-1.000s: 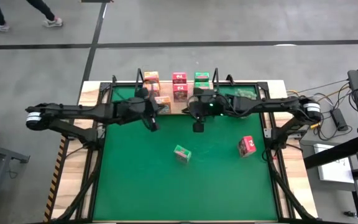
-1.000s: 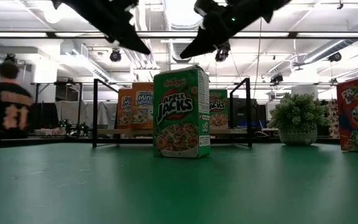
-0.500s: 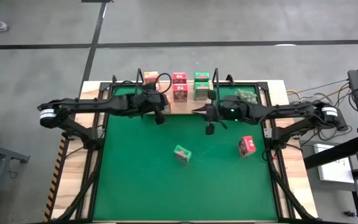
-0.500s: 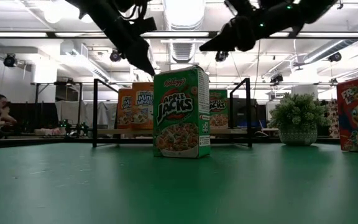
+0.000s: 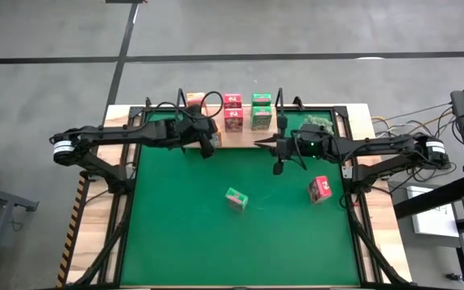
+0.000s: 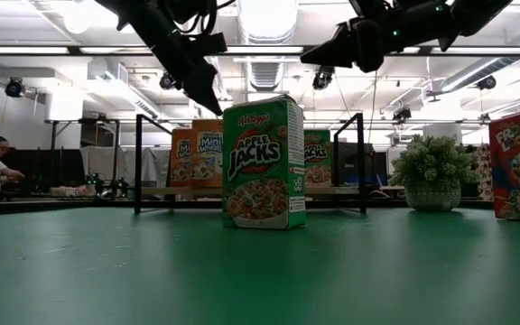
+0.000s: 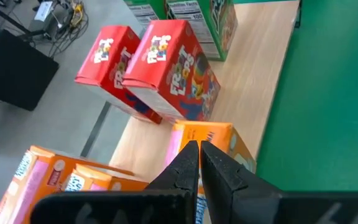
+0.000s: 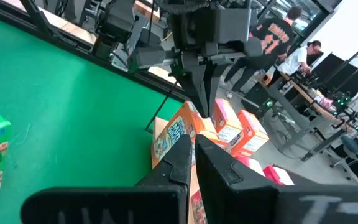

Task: Stack cereal on shelf
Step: Put the orange cereal box on the shelf aligned with the other orange cereal boxes

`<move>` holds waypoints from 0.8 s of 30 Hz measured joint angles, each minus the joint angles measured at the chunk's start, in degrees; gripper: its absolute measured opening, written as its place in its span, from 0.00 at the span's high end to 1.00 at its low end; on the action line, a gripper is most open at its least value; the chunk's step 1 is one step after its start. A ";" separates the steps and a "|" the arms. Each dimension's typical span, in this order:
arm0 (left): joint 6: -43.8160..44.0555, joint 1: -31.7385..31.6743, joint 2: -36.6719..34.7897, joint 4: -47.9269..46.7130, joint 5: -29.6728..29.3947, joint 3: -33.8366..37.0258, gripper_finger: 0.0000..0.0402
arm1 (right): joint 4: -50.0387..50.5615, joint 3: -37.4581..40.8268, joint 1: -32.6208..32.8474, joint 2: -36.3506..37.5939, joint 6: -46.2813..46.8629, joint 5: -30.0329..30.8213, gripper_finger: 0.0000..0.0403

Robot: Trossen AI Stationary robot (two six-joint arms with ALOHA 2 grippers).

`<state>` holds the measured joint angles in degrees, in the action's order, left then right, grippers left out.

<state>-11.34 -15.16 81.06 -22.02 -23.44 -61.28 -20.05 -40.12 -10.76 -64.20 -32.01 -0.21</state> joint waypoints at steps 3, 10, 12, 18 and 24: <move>0.56 0.04 0.00 -0.86 0.02 0.00 1.00 | 0.14 0.00 0.00 0.04 -0.02 0.00 0.97; 1.58 -0.01 0.00 -1.49 0.00 0.11 1.00 | 0.11 0.00 0.00 0.04 -0.01 0.00 0.97; 1.58 -0.07 0.00 -1.63 0.00 0.11 1.00 | 0.10 0.00 0.00 0.04 0.00 0.00 0.97; 1.83 -0.44 -0.02 -2.45 -0.05 0.17 1.00 | 0.13 0.00 0.00 0.04 0.00 0.02 0.97; 1.84 -0.50 -0.04 -3.49 -0.09 0.20 1.00 | 0.17 0.00 0.00 0.04 0.02 0.02 0.97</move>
<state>-9.50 -15.66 81.01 -25.50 -23.53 -61.08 -19.88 -40.12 -10.76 -64.16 -31.99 -0.19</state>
